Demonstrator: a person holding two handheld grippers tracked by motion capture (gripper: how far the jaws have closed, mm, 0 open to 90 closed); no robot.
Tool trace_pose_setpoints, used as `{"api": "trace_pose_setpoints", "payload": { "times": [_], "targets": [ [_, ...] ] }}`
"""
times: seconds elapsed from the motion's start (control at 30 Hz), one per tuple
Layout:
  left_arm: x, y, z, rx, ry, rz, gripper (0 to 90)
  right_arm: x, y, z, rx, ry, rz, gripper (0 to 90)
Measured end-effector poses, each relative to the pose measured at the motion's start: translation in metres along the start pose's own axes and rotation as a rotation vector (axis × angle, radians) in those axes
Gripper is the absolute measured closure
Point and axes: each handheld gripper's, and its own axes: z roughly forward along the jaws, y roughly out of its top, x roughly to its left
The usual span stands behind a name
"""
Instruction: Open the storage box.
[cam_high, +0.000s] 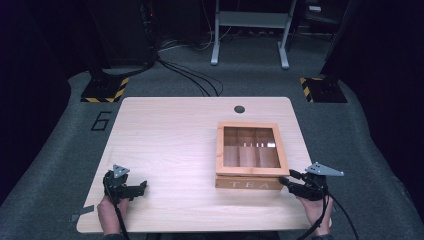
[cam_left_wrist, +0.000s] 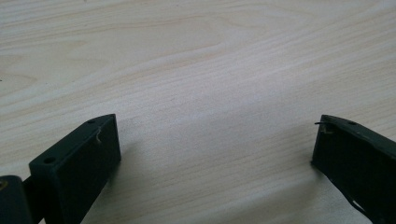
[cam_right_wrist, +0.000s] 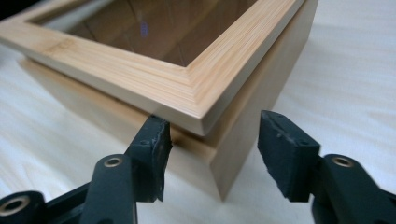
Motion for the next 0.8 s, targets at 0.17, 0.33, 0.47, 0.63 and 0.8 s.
{"api": "trace_pose_setpoints", "payload": {
  "times": [0.17, 0.33, 0.47, 0.63, 0.8],
  "targets": [
    [0.000, 0.000, 0.000, 0.001, 0.000, 0.001, 0.7, 0.000, -0.016, 0.006, 0.060, 0.012, -0.001, 38.3],
    [0.000, 0.000, 0.000, 0.001, 0.000, 0.001, 0.7, -0.005, -0.034, 0.013, 0.102, -0.007, 0.010, 31.1],
    [0.000, 0.000, 0.000, 0.001, 0.000, 0.000, 0.7, -0.008, -0.043, 0.017, 0.135, -0.047, -0.008, 24.4],
    [0.000, 0.000, 0.000, 0.001, 0.000, 0.001, 0.7, -0.008, -0.049, 0.020, 0.149, -0.099, -0.056, 16.2],
    [0.000, 0.000, 0.000, 0.002, 0.001, 0.002, 0.7, -0.009, -0.052, 0.021, 0.141, -0.131, -0.096, 14.6]
  ]
}}
